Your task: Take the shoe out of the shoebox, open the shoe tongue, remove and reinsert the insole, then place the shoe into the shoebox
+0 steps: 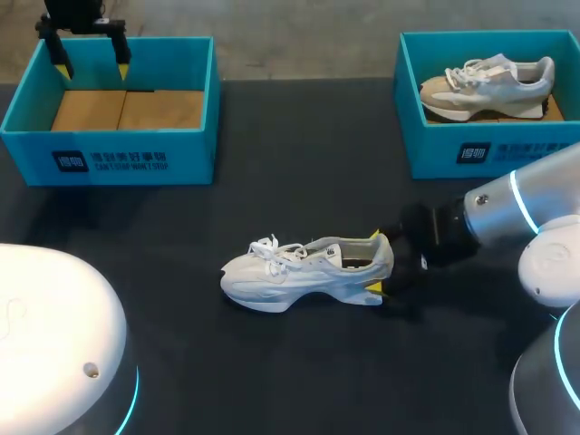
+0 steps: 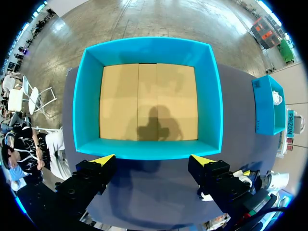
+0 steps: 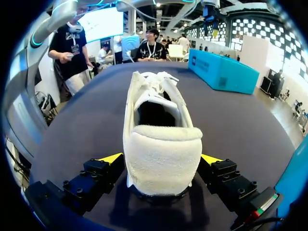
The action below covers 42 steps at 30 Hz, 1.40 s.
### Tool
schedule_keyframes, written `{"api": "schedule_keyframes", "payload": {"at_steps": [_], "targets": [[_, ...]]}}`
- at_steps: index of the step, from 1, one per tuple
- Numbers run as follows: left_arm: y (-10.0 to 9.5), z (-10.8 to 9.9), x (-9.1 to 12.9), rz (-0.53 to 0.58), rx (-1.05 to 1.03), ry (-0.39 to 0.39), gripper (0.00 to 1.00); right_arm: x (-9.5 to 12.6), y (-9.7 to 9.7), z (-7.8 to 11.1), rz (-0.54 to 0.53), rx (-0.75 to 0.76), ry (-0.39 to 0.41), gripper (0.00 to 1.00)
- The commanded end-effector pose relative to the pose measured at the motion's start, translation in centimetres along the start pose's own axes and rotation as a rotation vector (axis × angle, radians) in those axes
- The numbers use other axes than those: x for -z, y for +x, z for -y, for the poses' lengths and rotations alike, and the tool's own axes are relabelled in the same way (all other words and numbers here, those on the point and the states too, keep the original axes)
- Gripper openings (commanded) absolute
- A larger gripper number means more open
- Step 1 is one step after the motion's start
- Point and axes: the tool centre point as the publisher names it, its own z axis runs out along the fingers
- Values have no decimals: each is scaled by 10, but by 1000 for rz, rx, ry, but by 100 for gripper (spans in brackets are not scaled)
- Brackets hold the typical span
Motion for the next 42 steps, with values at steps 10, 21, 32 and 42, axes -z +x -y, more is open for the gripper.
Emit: {"api": "schedule_keyframes", "payload": {"at_steps": [10, 21, 32, 42], "targets": [[0, 0, 0, 1, 0, -1, 100, -21, -3, 3, -30, -6, -10, 100], [0, 0, 0, 1, 0, -1, 100, -24, 0, 14, -34, -24, -8, 100], [0, 0, 0, 1, 0, -1, 100, -30, 4, 13, -37, -31, -32, 0], [0, 0, 0, 1, 0, -1, 100, -30, 4, 13, -37, -31, -32, 0]]}}
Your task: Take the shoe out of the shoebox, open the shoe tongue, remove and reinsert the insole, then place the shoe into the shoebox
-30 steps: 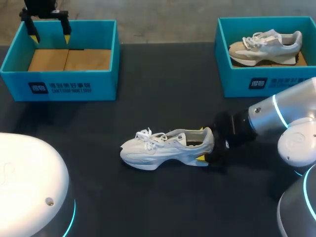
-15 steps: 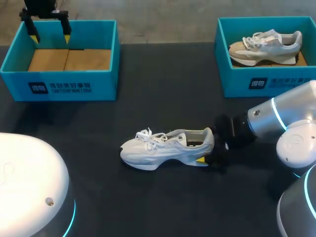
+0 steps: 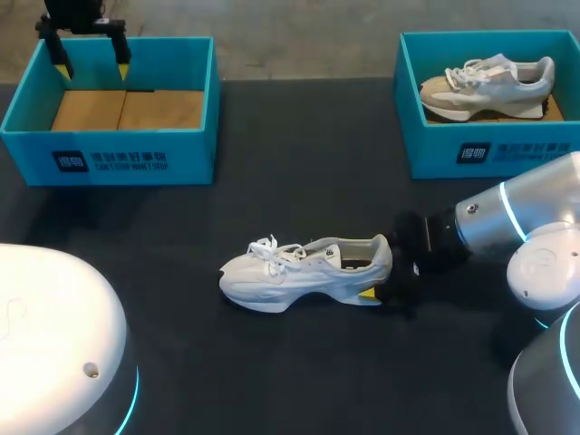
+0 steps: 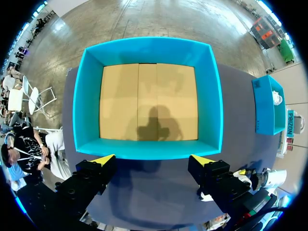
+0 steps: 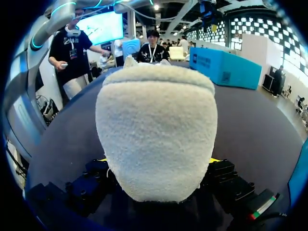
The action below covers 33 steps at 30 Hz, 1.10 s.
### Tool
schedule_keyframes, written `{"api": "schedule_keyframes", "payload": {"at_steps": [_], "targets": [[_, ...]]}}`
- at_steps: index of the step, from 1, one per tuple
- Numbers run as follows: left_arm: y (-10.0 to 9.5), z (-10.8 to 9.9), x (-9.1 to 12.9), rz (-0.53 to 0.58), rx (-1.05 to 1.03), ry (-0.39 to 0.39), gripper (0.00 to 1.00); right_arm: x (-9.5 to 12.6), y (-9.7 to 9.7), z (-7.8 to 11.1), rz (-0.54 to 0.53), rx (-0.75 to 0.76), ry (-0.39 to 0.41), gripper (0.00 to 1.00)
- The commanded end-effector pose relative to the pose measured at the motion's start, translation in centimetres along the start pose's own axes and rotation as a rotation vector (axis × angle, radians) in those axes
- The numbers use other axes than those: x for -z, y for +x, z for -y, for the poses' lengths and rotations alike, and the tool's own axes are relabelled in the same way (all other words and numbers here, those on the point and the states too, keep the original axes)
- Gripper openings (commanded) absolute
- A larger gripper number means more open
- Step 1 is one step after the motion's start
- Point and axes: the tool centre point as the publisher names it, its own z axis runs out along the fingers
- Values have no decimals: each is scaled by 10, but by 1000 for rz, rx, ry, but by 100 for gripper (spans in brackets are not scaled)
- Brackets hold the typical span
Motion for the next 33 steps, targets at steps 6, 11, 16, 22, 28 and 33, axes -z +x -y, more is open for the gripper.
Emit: {"api": "schedule_keyframes", "payload": {"at_steps": [6, 11, 16, 22, 28, 33], "targets": [[0, 0, 0, 1, 0, -1, 100, -5, 1, 1, 1, -1, 4, 0], [0, 0, 0, 1, 0, -1, 100, -5, 1, 1, 1, -1, 4, 0], [0, 0, 0, 1, 0, -1, 100, -5, 1, 1, 1, -1, 4, 0], [0, 0, 0, 1, 0, -1, 100, -5, 1, 1, 1, -1, 4, 0], [0, 0, 0, 1, 0, -1, 100, -5, 1, 1, 1, -1, 4, 0], [10, -9, -5, 20, -3, 0, 100, -5, 1, 1, 1, -1, 4, 0]]}}
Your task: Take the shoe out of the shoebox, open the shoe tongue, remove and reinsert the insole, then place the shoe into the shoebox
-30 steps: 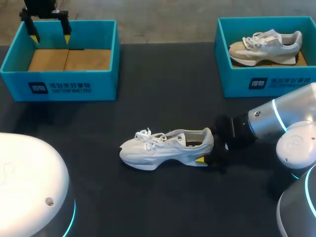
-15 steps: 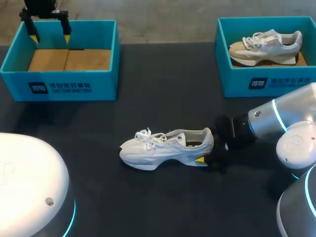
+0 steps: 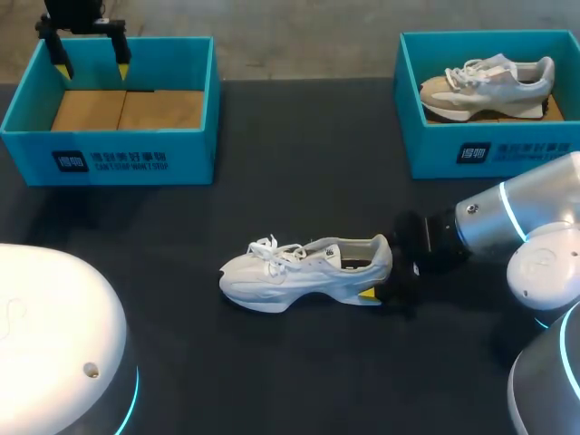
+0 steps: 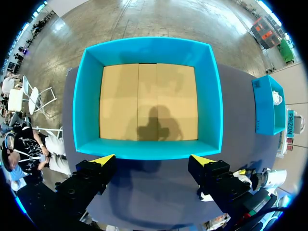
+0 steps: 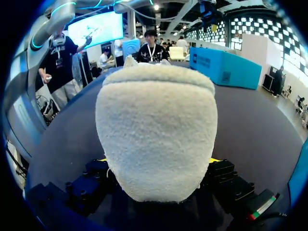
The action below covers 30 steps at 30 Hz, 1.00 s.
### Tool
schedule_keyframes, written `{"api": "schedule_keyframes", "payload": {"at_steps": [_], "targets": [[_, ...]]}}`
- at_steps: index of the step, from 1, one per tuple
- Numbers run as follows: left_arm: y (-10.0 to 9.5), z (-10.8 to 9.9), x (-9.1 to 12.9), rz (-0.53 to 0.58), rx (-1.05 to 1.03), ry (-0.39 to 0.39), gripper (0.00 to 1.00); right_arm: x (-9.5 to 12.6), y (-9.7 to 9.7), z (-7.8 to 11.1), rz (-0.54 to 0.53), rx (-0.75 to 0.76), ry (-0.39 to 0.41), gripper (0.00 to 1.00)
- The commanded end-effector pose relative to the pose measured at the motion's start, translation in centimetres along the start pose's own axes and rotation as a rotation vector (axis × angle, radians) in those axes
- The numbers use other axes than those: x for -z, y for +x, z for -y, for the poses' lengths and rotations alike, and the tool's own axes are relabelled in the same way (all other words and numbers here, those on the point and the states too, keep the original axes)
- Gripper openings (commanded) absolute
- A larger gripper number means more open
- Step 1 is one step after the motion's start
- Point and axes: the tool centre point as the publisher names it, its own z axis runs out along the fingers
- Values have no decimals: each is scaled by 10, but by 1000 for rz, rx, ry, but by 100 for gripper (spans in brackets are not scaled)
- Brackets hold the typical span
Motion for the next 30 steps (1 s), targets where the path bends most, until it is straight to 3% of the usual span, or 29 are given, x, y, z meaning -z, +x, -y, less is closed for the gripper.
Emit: {"api": "schedule_keyframes", "payload": {"at_steps": [1, 8, 15, 23, 30], "targets": [[13, -13, -7, 17, -12, 2, 100, -5, 1, 1, 1, -1, 4, 0], [41, -41, -20, 2, -17, -11, 100, -5, 1, 1, 1, -1, 4, 0], [65, -67, -15, -48, -44, -6, 100, -5, 1, 1, 1, -1, 4, 0], [80, -100, -13, -53, -17, -37, 100, -5, 1, 1, 1, -1, 4, 0], [90, -129, -13, -128, -15, -45, 100, -5, 1, 1, 1, -1, 4, 0]]}}
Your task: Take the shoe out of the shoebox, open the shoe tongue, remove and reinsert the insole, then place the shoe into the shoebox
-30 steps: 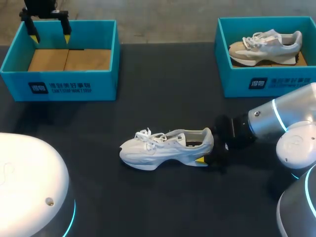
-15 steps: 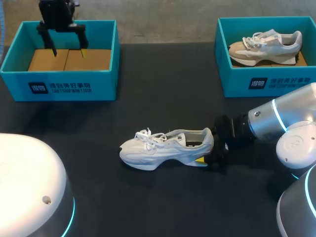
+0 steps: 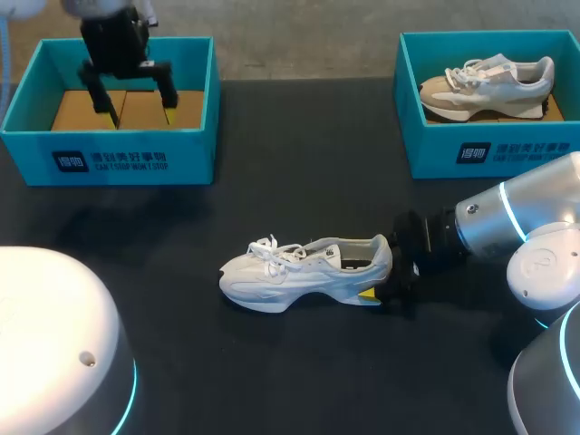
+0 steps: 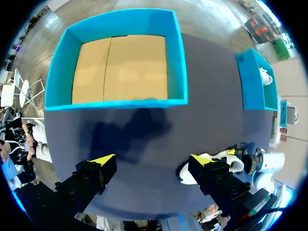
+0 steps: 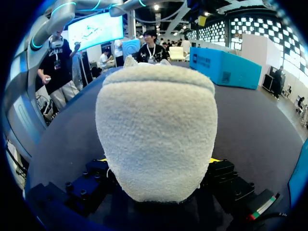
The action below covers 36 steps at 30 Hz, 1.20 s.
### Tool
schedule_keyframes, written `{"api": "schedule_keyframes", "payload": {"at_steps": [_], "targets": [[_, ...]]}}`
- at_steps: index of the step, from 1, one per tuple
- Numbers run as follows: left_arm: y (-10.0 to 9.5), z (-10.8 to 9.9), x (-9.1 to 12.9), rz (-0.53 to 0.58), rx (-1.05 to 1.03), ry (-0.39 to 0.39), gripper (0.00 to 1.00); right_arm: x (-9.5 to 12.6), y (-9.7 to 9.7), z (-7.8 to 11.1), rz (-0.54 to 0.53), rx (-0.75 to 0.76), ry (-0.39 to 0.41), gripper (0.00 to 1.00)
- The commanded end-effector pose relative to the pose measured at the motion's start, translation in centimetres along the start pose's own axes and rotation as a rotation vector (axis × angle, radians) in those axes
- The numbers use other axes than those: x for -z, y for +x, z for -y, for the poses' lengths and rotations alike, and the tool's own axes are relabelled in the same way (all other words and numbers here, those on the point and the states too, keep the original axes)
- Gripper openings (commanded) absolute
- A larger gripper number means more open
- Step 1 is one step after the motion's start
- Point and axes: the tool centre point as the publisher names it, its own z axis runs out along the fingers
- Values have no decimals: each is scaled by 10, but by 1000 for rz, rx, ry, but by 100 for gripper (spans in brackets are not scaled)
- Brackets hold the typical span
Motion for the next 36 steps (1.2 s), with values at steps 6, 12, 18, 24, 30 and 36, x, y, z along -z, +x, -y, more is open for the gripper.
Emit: {"api": "schedule_keyframes", "payload": {"at_steps": [6, 12, 18, 24, 30, 36], "targets": [[1, -33, -10, -62, -17, 19, 100, -5, 1, 1, 1, -1, 4, 0], [13, -49, -20, -102, -26, 0, 100, -5, 1, 1, 1, -1, 4, 0], [34, -64, -30, -69, -44, 1, 100, -5, 1, 1, 1, -1, 4, 0], [57, -74, -38, -86, -110, -41, 100, -5, 1, 1, 1, -1, 4, 0], [81, -77, -38, -93, -155, -62, 100, -5, 1, 1, 1, -1, 4, 0], [94, -77, -35, -63, -184, -65, 100, -5, 1, 1, 1, -1, 4, 0]]}}
